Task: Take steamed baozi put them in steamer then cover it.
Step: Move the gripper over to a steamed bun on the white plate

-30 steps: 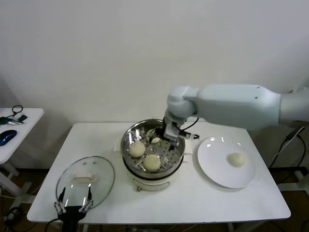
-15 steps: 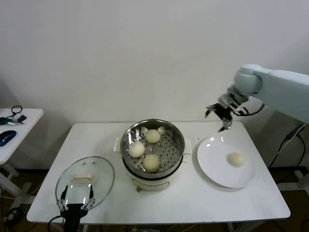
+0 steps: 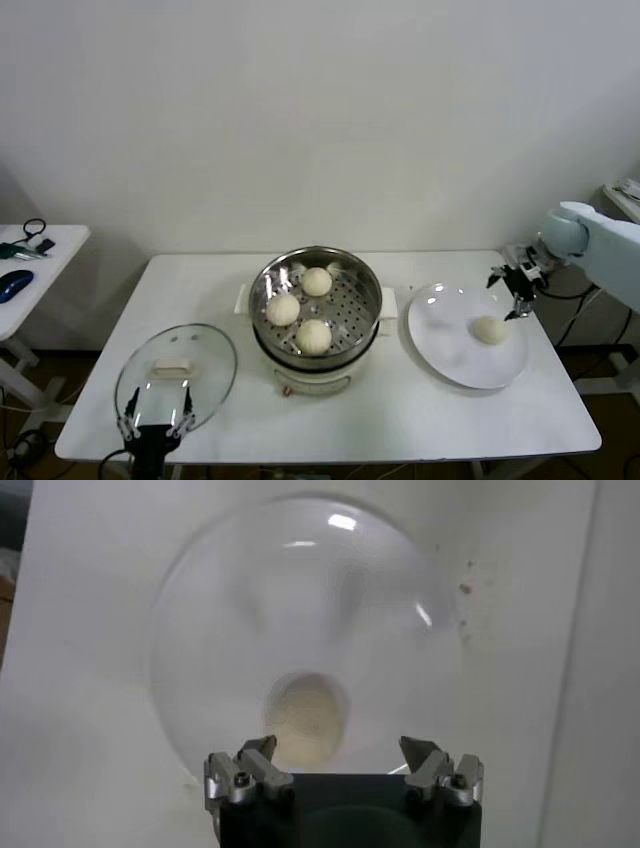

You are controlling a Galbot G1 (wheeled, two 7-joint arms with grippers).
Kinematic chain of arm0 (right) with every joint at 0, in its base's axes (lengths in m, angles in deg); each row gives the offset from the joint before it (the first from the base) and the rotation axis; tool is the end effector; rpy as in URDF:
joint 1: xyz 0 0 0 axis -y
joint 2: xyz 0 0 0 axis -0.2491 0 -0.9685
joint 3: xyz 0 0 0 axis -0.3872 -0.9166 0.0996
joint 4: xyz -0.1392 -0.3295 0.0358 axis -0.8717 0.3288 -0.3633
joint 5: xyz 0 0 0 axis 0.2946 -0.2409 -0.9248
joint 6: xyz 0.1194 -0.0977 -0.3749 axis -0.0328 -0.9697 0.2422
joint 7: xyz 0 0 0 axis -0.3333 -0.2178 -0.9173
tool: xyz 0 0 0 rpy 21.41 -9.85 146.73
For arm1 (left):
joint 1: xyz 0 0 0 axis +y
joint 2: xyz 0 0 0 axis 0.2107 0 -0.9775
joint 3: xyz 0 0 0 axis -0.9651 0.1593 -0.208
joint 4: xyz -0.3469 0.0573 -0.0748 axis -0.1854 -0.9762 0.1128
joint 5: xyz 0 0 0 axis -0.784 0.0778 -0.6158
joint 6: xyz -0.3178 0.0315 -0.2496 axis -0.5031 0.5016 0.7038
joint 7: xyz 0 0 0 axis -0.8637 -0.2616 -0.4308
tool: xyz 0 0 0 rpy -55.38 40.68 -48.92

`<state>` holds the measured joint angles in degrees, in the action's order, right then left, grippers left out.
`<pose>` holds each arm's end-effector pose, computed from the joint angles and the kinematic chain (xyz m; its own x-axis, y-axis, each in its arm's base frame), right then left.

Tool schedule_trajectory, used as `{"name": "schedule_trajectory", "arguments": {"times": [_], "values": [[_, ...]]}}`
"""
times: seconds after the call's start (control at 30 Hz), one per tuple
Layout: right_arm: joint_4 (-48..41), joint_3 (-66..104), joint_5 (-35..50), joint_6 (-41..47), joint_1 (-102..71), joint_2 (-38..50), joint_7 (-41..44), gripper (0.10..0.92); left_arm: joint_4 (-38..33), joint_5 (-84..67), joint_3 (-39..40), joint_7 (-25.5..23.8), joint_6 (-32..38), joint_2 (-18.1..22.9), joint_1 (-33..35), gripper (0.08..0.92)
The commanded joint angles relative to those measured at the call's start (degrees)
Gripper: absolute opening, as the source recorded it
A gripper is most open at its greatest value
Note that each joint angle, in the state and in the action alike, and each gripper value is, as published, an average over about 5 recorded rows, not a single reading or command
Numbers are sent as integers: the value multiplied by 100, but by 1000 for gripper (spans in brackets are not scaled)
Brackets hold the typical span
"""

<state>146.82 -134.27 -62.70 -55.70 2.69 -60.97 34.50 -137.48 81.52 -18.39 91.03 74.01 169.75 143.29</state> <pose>0.5938 -0.2527 -0.1817 -0.1460 -0.0463 0.9882 -0.9821 -0.1131 -0.1504 0.1415 0.0682 -0.4039 -0.9568 -0.2212 0.1887 -0.1561 0.9384 0.3083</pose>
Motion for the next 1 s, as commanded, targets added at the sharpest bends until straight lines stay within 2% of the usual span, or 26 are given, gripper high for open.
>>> {"name": "schedule_trajectory", "arguments": {"times": [0.03,0.8,1.0], "values": [[-553,1079,-522,174,-1281,-86,-52,823,26,12,8,7,14,8,17,823],[-1090,1560,-884,136,-1535,-651,-179,821,82,27,25,18,72,20,32,823],[-1024,1597,-830,140,-1534,-612,-170,746,93,31,37,23,73,38,20,823]]}}
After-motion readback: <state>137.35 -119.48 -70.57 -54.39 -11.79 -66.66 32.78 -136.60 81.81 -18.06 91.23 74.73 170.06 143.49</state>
